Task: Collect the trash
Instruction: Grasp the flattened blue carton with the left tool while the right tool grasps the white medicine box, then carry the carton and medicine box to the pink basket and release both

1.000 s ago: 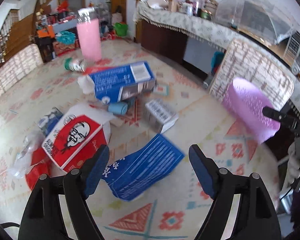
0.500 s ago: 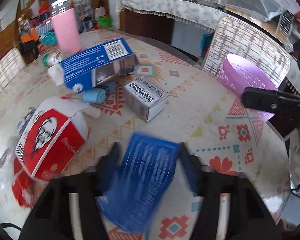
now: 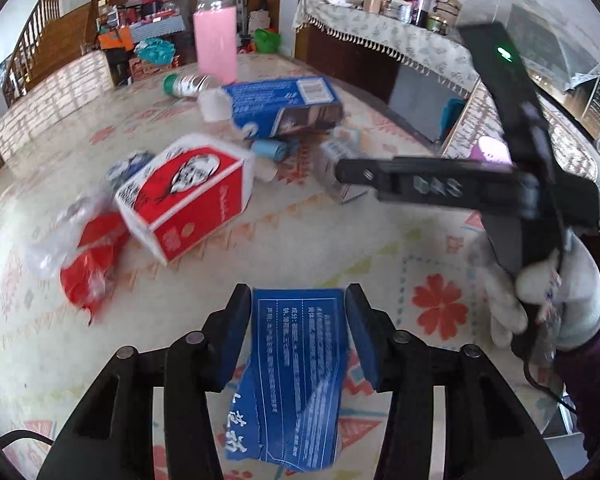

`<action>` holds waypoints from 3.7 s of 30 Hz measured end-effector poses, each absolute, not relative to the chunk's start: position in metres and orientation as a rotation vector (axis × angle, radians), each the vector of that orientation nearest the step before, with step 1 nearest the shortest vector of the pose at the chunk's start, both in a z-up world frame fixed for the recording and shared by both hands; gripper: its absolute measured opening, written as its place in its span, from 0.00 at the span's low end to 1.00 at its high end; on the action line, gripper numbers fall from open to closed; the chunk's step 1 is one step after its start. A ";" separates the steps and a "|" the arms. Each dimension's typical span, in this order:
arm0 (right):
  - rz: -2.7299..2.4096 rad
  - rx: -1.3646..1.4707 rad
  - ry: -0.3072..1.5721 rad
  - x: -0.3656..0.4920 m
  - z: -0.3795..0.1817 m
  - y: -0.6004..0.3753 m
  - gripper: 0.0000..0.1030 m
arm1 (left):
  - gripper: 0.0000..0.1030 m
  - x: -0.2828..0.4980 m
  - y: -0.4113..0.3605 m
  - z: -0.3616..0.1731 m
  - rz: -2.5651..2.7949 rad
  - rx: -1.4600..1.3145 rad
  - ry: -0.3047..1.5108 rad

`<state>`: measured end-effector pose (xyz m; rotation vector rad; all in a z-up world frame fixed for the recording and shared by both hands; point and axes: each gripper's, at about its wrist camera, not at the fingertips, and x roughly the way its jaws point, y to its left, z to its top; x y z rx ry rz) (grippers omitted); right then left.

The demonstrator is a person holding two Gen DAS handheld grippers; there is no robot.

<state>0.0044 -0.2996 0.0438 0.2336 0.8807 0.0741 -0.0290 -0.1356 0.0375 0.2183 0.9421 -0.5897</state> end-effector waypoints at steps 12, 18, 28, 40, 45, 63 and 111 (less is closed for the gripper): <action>0.033 0.170 0.918 0.022 0.034 -0.284 0.40 | 0.66 -0.047 -0.127 0.022 -0.537 0.240 0.934; 0.037 0.197 0.905 0.009 0.038 -0.291 0.36 | 0.45 -0.058 -0.116 0.033 -0.509 0.203 0.903; 0.043 0.217 0.842 -0.053 0.060 -0.292 0.36 | 0.44 -0.080 -0.091 0.068 -0.460 0.133 0.824; 0.049 0.217 0.777 -0.125 0.084 -0.281 0.36 | 0.44 -0.099 -0.088 0.080 -0.417 0.113 0.785; 0.050 0.199 0.753 -0.145 0.090 -0.274 0.36 | 0.44 -0.108 -0.089 0.085 -0.381 0.132 0.759; 0.045 0.170 0.739 -0.165 0.084 -0.266 0.36 | 0.44 -0.115 -0.097 0.082 -0.290 0.219 0.735; -0.367 0.362 0.650 -0.201 0.091 -0.513 0.36 | 0.44 -0.047 -0.400 0.115 -0.925 0.220 0.835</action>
